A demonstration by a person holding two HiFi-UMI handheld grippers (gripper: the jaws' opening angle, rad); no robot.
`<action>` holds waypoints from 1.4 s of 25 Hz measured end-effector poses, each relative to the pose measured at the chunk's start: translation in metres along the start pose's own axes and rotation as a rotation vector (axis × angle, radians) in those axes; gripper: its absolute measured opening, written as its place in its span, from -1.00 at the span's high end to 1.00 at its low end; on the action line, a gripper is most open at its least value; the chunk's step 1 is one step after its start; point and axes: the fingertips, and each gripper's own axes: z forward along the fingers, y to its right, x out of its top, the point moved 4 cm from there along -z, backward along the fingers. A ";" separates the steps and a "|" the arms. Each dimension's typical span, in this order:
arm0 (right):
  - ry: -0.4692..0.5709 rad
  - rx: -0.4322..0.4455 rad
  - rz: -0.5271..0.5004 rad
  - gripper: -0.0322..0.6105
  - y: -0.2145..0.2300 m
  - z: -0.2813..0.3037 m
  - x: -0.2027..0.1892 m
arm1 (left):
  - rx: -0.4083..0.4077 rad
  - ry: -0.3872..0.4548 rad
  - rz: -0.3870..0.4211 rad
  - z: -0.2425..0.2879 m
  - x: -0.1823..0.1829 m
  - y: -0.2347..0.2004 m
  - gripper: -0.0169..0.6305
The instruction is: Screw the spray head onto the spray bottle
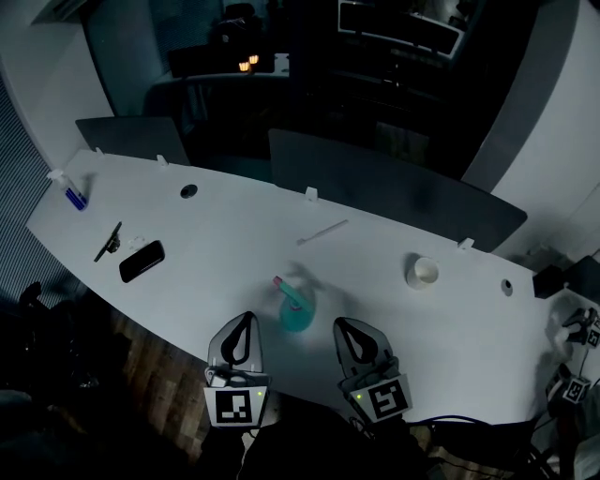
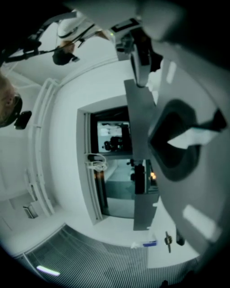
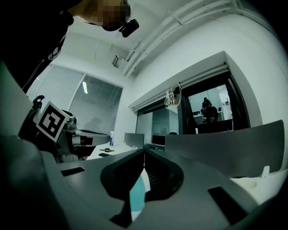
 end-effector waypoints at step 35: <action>0.077 -0.076 -0.065 0.89 -0.130 -0.109 0.049 | -0.017 0.105 0.018 -0.174 0.035 0.042 0.94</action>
